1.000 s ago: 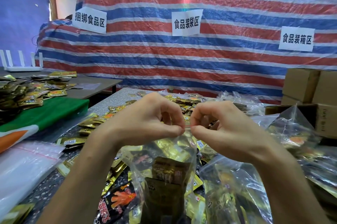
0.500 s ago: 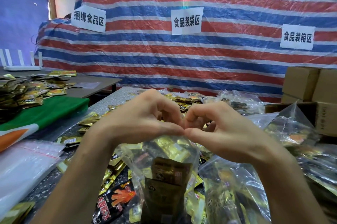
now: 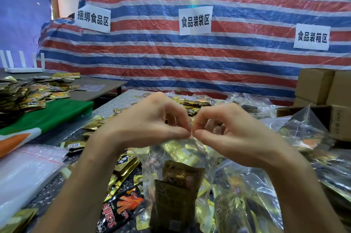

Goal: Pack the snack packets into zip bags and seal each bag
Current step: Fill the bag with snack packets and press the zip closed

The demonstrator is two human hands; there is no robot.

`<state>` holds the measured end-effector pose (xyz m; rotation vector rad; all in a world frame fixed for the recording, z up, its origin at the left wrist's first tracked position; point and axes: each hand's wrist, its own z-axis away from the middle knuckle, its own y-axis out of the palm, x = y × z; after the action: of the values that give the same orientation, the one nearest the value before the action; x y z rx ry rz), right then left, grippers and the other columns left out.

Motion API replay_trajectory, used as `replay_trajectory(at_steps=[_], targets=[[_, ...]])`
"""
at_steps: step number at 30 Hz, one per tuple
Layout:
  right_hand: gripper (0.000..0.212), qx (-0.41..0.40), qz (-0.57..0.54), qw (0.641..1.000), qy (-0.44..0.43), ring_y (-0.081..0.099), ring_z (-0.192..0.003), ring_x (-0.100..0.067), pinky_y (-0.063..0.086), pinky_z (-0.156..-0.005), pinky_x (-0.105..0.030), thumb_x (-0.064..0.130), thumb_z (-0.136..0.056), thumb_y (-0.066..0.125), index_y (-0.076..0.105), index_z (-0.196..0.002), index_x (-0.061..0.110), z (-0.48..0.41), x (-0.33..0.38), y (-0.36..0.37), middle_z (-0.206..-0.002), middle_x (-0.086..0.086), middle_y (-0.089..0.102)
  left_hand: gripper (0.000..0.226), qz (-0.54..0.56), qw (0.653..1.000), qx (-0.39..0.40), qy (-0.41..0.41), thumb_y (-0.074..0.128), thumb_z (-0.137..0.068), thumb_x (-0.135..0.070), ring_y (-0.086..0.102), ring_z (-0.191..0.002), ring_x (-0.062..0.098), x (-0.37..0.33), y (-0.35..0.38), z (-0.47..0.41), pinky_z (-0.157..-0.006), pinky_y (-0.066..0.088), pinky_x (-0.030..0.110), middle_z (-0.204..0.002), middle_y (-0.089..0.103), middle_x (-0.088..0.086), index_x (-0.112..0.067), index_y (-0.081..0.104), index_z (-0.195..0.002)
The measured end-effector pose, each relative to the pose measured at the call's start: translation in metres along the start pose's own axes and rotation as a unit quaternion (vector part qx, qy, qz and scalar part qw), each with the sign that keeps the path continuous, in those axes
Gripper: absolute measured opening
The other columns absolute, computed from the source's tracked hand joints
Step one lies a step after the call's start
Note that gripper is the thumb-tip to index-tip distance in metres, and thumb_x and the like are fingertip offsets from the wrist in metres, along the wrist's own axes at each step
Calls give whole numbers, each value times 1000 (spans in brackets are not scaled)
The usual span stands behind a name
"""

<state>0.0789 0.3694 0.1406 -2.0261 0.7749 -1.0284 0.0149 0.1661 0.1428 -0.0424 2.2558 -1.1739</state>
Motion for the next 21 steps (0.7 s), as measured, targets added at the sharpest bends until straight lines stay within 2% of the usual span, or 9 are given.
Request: replay_trajectory(at_steps=[1,4,6,10,15,18,21], targets=[[14,3,4,1000,1,51,-54,-4,36,-52,-20,23,-91,67,67,-78,27,0,-1,-1,-62,9,61,6,3,1000,-1,-5,77,-85,-18,55,-61,2,0,0,0,-57,39,13,-72,71,-6,-22,79,-81],[15,1,25,1000,12,52,-62,-3,35,-58,-18,23,-93,65,65,-79,25,1,-4,-1,-66,21,58,2,20,1000,1,-17,78,-84,-16,56,-60,2,3,-4,2,-55,40,12,-71,71,-4,-17,79,-82],[14,-7,20,1000,17,52,-60,-4,35,-58,-20,23,-92,65,65,-78,23,1,-5,0,-64,19,59,4,23,1000,-3,-15,78,-84,-13,58,-61,2,5,-8,5,-57,40,11,-69,71,-6,-15,79,-81],[12,-3,19,1000,9,59,-62,-6,48,-56,-32,34,-90,66,67,-80,28,-2,2,5,-69,15,64,8,4,1000,6,-8,76,-86,-12,60,-64,2,3,-6,3,-61,41,11,-70,70,-9,-16,77,-80],[15,-1,55,998,17,55,-65,-9,47,-62,-36,28,-94,63,61,-79,29,-2,-2,2,-68,10,60,4,14,999,7,-28,77,-85,-22,60,-63,6,3,-2,1,-56,44,15,-75,72,-4,-18,79,-84],[19,-8,55,998,30,51,-63,-6,39,-62,-32,27,-93,62,57,-75,30,0,-3,3,-67,20,58,5,14,999,20,-38,76,-86,-19,62,-66,7,6,-6,3,-58,44,13,-76,73,-3,-15,79,-85],[10,-13,53,998,26,58,-69,-6,47,-62,-35,39,-84,59,60,-77,32,-2,3,6,-75,20,63,5,1,1000,7,-27,76,-86,-18,59,-64,3,6,-6,3,-59,41,12,-73,73,-5,-17,79,-81]])
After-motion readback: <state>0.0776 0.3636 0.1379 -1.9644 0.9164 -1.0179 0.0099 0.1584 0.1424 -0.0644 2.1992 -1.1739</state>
